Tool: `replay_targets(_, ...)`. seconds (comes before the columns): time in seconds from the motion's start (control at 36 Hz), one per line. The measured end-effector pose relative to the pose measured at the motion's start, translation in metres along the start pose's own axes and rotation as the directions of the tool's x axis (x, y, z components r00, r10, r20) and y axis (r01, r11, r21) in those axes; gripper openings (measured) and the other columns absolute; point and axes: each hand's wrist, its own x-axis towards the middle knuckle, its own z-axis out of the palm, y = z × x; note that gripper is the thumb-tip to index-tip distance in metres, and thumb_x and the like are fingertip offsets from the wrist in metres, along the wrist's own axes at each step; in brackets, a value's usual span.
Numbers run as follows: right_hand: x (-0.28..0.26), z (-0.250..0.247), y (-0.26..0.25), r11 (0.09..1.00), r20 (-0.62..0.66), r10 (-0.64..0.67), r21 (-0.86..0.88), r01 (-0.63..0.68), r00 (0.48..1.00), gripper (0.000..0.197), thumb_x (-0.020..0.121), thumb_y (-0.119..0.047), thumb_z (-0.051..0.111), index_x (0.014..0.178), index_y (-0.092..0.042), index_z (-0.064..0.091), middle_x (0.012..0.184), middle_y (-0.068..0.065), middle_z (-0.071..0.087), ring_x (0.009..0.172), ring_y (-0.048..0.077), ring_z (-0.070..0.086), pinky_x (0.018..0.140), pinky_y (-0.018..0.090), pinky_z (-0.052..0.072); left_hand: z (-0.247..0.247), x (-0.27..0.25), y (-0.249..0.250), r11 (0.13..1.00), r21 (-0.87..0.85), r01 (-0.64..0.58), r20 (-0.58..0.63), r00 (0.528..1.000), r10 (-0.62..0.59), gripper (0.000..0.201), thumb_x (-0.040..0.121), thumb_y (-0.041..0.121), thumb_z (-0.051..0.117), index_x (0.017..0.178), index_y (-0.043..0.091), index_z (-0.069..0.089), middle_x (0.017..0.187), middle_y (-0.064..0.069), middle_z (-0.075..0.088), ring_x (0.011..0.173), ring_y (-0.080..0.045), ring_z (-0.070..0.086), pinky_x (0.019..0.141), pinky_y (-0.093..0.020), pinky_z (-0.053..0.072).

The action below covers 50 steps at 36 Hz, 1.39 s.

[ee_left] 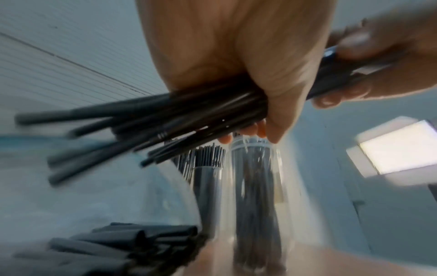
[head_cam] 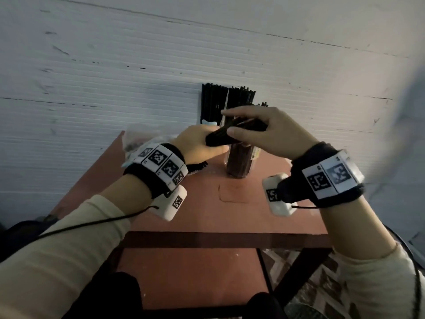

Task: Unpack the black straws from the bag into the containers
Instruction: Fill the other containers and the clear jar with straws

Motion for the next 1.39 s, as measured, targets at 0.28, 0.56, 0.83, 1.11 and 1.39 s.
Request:
replay_targets(0.28,0.008,0.014,0.002,0.962,-0.457,-0.227,0.030,0.270,0.860,0.044,0.090,-0.018,0.062,0.132,-0.014,0.051,0.127,-0.002,0.046,0.115,0.017,0.056,0.097,0.033,0.049,0.032,0.003,0.025,0.860,-0.488,0.150,0.168,0.983,-0.076,0.027,0.088,0.045,0.065,0.089,0.018,0.067,0.092,-0.014,0.071,0.084,-0.015,0.066,0.084,-0.029,0.050)
replay_targets(0.56,0.016,0.029,0.016,0.965,-0.152,-0.251,-0.113,0.235,0.956,0.025,0.094,-0.021,0.059,0.115,-0.012,0.068,0.114,-0.002,0.063,0.104,-0.002,0.054,0.092,0.001,0.032,0.047,0.007,0.014,0.810,-0.490,0.322,0.361,0.921,-0.148,0.037,0.085,0.037,0.070,0.103,0.005,0.070,0.100,-0.008,0.073,0.100,-0.021,0.068,0.098,-0.036,0.051)
replay_targets(0.83,0.015,0.032,0.022,0.965,-0.259,-0.260,-0.110,0.239,0.930,0.021,0.091,-0.013,0.060,0.109,-0.007,0.070,0.109,0.000,0.062,0.101,0.003,0.055,0.092,0.004,0.034,0.046,0.012,0.006,0.879,-0.349,0.324,0.436,0.887,-0.154,0.041,0.072,0.055,0.072,0.088,0.017,0.076,0.095,-0.001,0.074,0.100,-0.016,0.068,0.103,-0.040,0.047)
replay_targets(1.11,0.000,0.017,0.024,0.995,-0.301,-0.098,-0.051,0.087,0.949,0.083,0.073,-0.051,0.076,0.142,-0.024,0.040,0.127,-0.001,0.037,0.116,0.012,0.042,0.098,0.027,0.042,0.025,0.004,0.025,0.865,-0.484,0.132,0.322,0.946,0.035,0.024,0.095,0.029,0.057,0.082,0.011,0.065,0.079,-0.006,0.067,0.085,-0.015,0.066,0.096,-0.035,0.050)
replay_targets(1.39,-0.006,0.020,0.020,0.979,0.047,-0.083,0.190,0.073,0.995,0.014,0.083,-0.016,0.074,0.096,-0.012,0.071,0.087,-0.007,0.068,0.084,-0.002,0.063,0.077,0.010,0.047,0.020,0.003,0.032,0.918,-0.393,0.057,0.436,0.890,0.132,0.055,0.086,0.015,0.073,0.128,-0.006,0.044,0.098,-0.013,0.072,0.090,-0.016,0.070,0.082,-0.030,0.054)
